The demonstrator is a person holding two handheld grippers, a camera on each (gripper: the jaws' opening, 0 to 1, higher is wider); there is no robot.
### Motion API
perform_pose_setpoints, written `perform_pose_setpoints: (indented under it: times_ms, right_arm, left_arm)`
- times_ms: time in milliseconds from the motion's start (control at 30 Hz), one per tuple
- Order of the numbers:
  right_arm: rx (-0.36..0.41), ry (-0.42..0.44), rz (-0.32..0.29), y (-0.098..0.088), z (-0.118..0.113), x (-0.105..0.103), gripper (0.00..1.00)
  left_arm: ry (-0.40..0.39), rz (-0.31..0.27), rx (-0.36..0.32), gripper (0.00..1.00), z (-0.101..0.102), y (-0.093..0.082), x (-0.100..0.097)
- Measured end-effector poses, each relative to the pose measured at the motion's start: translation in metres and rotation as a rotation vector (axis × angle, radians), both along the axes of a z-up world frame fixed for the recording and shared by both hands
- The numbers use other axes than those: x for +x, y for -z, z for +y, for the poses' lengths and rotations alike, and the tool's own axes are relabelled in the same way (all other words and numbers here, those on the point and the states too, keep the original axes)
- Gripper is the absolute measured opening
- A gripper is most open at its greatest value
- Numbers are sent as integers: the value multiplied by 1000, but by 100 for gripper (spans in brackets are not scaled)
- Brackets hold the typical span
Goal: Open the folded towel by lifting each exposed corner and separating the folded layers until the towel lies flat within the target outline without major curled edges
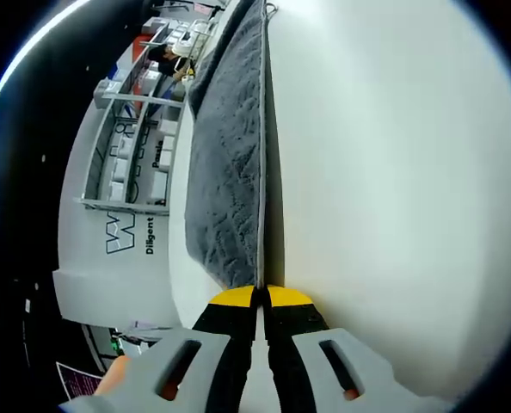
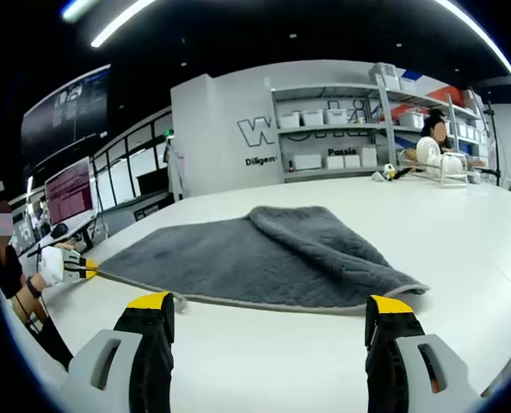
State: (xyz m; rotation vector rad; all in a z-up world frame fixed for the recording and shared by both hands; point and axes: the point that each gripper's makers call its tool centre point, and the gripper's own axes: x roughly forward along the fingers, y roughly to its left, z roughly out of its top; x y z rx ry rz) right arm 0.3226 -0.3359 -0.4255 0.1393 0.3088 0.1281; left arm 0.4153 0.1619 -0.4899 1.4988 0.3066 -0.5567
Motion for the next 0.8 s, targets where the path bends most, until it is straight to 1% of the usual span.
perform_pose_setpoints:
  times_ms: [400,567,700,800]
  right_arm:
    - [11,-6,10,6,2,1,94]
    - [9,-2,13,7,0,0,94]
    - [13,-6,14,9,1,2,94]
    - [17,-9,14,10,3,2,94]
  left_arm:
    - [-23,3,7,3,8,-4,-8]
    - [-37,1,25,3,13,-7,-16]
    - [-46,-1,25,3,17,-11,-18]
    - [-60,-1,40,3,23,-10,-20]
